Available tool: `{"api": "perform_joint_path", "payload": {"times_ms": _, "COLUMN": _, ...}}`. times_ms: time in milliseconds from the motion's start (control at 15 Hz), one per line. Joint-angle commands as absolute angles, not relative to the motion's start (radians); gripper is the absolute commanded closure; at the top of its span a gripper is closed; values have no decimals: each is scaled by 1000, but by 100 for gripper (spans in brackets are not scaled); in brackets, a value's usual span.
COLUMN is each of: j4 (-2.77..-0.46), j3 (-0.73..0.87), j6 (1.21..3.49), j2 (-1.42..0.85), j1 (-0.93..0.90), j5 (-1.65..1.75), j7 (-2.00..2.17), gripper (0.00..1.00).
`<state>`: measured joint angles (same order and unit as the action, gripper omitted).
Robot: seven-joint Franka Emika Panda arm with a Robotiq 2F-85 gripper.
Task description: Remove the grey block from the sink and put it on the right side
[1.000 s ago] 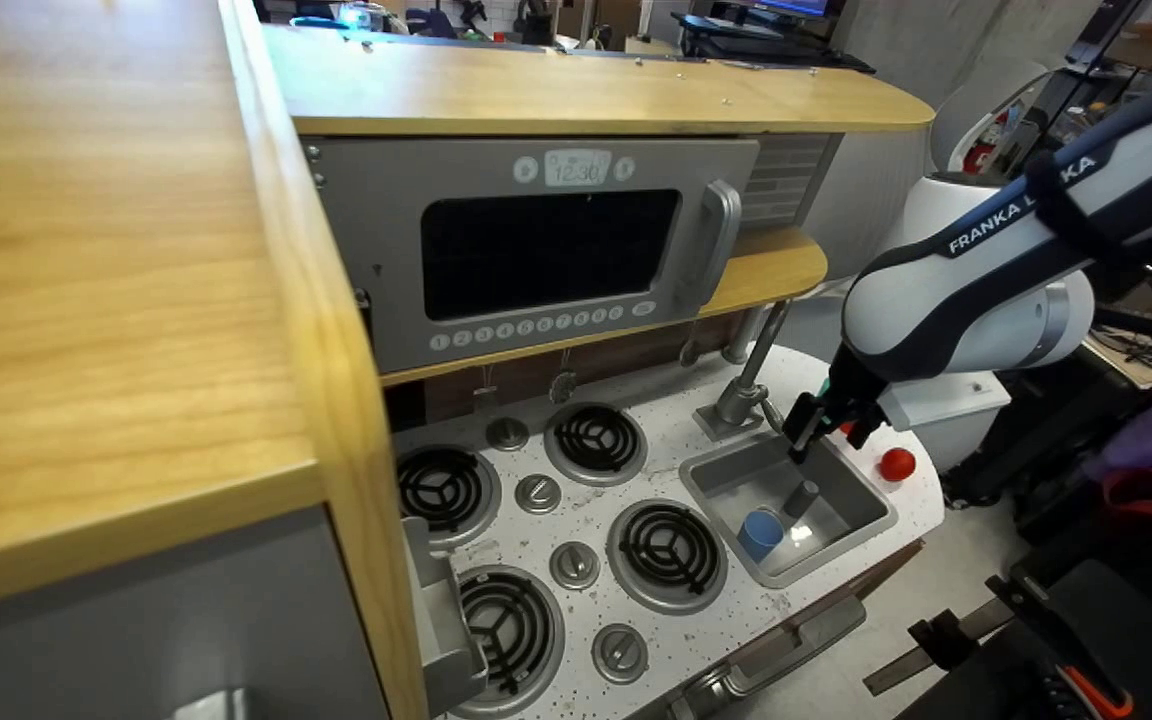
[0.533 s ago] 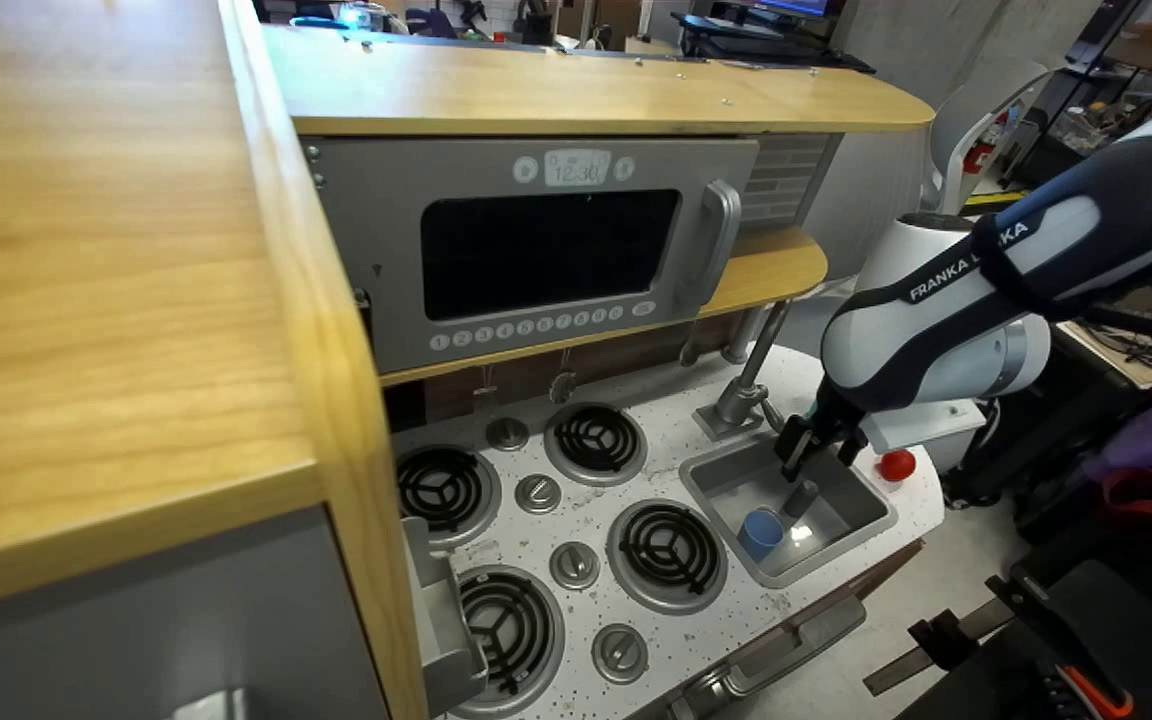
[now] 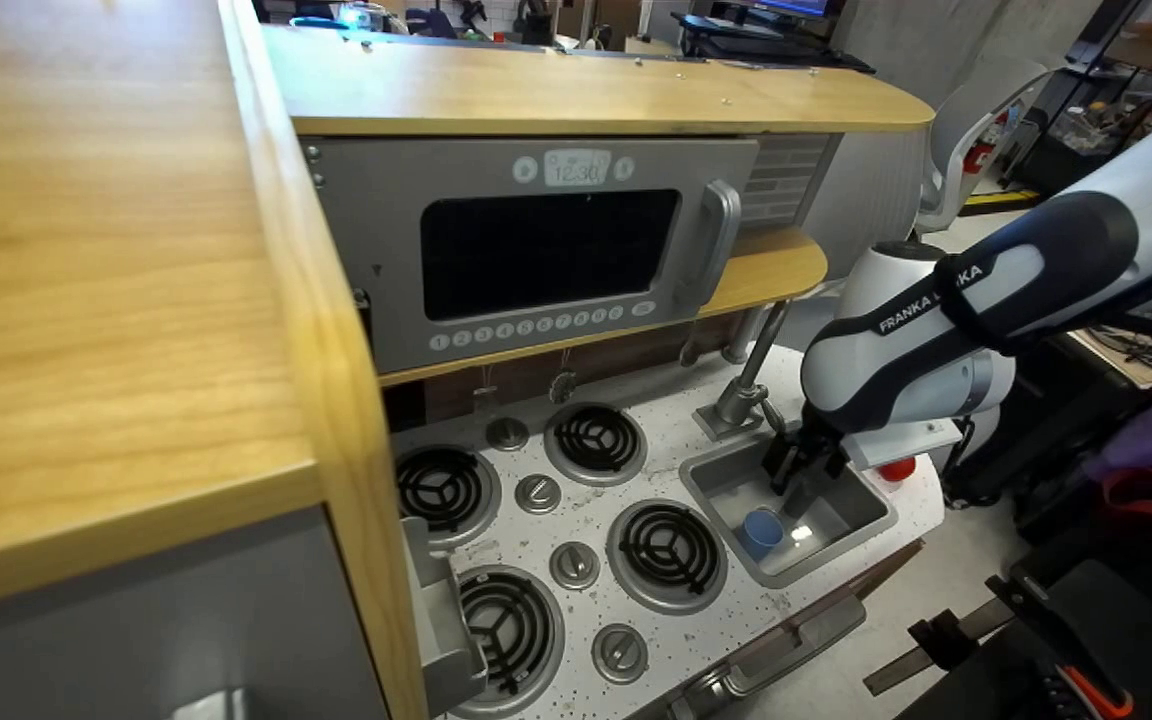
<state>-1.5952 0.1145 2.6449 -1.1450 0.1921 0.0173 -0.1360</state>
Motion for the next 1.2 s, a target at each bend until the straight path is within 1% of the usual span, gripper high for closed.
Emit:
{"api": "perform_joint_path", "payload": {"times_ms": 0, "j4": -1532, "j3": 125, "j6": 2602, "j2": -1195, "j1": 175, "j5": 40, "j7": -113, "gripper": 0}}
{"api": "perform_joint_path", "payload": {"times_ms": 267, "j4": -1518, "j3": 126, "j6": 2592, "j2": -1210, "j1": 159, "j5": 44, "j7": -110, "gripper": 0}}
{"api": "perform_joint_path", "payload": {"times_ms": 333, "j4": -1514, "j3": 130, "j6": 2591, "j2": -1212, "j1": 153, "j5": 47, "j7": -108, "gripper": 8}}
{"api": "perform_joint_path", "payload": {"times_ms": 467, "j4": -1504, "j3": 137, "j6": 2585, "j2": -1212, "j1": 147, "j5": 58, "j7": -104, "gripper": 34}}
{"api": "perform_joint_path", "payload": {"times_ms": 600, "j4": -1496, "j3": 143, "j6": 2576, "j2": -1210, "j1": 147, "j5": 63, "j7": -98, "gripper": 51}}
{"api": "perform_joint_path", "payload": {"times_ms": 667, "j4": -1492, "j3": 145, "j6": 2571, "j2": -1209, "j1": 148, "j5": 64, "j7": -95, "gripper": 57}}
{"api": "perform_joint_path", "payload": {"times_ms": 733, "j4": -1491, "j3": 150, "j6": 2569, "j2": -1207, "j1": 148, "j5": 64, "j7": -87, "gripper": 66}}
{"api": "perform_joint_path", "payload": {"times_ms": 867, "j4": -1493, "j3": 157, "j6": 2563, "j2": -1199, "j1": 149, "j5": 60, "j7": -67, "gripper": 81}}
{"api": "perform_joint_path", "payload": {"times_ms": 1000, "j4": -1502, "j3": 158, "j6": 2561, "j2": -1188, "j1": 154, "j5": 56, "j7": -57, "gripper": 95}}
{"api": "perform_joint_path", "payload": {"times_ms": 1133, "j4": -1505, "j3": 158, "j6": 2550, "j2": -1179, "j1": 156, "j5": 52, "j7": -45, "gripper": 93}}
